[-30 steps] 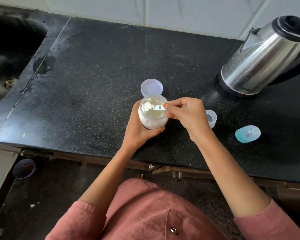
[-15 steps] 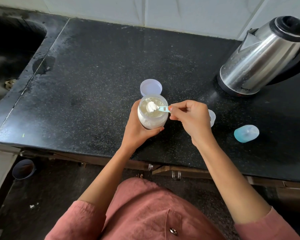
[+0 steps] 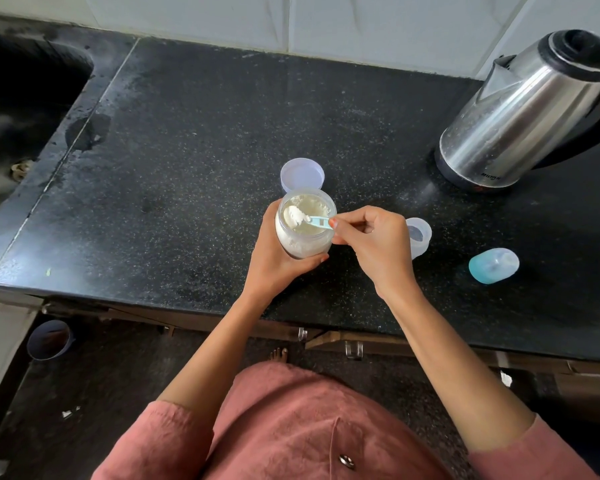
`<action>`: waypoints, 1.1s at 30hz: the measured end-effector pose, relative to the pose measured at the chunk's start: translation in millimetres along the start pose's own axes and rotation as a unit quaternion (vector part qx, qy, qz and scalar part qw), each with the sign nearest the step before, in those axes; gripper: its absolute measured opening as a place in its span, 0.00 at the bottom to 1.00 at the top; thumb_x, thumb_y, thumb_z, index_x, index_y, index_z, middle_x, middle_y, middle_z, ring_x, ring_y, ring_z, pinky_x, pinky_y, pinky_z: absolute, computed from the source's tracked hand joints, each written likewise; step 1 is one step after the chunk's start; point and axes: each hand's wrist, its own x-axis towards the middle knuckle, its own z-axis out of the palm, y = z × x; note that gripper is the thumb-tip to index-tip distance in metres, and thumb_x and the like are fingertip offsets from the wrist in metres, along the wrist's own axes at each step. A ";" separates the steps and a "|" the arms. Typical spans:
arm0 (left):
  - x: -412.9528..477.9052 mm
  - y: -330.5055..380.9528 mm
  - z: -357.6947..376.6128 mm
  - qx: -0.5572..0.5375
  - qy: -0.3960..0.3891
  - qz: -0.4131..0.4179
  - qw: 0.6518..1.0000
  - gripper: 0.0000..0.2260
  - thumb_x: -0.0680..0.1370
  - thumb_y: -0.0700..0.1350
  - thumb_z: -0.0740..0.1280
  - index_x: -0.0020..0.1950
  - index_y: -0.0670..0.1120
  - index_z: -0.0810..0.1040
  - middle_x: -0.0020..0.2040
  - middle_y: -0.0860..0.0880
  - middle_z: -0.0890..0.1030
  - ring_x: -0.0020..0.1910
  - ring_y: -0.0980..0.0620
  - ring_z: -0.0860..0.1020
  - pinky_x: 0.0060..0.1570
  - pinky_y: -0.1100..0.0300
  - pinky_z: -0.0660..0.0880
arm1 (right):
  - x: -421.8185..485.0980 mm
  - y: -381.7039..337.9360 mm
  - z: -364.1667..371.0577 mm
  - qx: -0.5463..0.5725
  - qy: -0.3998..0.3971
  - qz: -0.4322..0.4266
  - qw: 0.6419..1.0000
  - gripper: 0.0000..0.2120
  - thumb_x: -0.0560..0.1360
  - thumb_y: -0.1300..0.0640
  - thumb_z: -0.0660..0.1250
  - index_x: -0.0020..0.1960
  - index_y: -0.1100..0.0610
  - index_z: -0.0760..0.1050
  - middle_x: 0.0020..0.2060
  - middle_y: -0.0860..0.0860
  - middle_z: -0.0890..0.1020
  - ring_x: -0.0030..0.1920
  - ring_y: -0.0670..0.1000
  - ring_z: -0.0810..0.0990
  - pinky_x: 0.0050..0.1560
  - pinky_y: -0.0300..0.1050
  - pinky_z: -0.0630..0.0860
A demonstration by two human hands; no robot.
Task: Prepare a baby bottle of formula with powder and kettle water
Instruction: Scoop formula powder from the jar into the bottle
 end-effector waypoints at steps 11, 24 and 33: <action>0.7 -2.7 0.1 -0.005 -0.002 0.001 1.000 0.37 0.62 0.43 0.79 0.62 0.61 0.62 0.60 0.57 0.72 0.59 0.61 0.73 0.54 0.69 0.70 | 2.6 -1.1 -0.6 0.064 -0.017 0.077 0.995 0.04 0.71 0.64 0.70 0.39 0.57 0.79 0.36 0.52 0.83 0.33 0.44 0.81 0.44 0.42 0.81; 0.5 -5.8 0.0 0.000 -0.007 0.000 1.000 0.37 0.60 0.53 0.77 0.63 0.63 0.61 0.62 0.62 0.70 0.61 0.60 0.71 0.59 0.63 0.70 | 1.8 -4.0 -6.3 0.249 -0.025 0.217 0.944 0.03 0.72 0.66 0.68 0.40 0.62 0.78 0.38 0.53 0.82 0.36 0.45 0.81 0.38 0.33 0.79; 0.3 -6.4 0.1 -0.001 -0.010 0.001 1.000 0.39 0.60 0.54 0.77 0.64 0.62 0.59 0.63 0.61 0.68 0.62 0.61 0.70 0.60 0.65 0.69 | -0.9 -3.8 -6.6 0.254 -0.021 0.218 0.942 0.04 0.72 0.66 0.68 0.39 0.60 0.78 0.38 0.53 0.82 0.38 0.46 0.81 0.39 0.33 0.79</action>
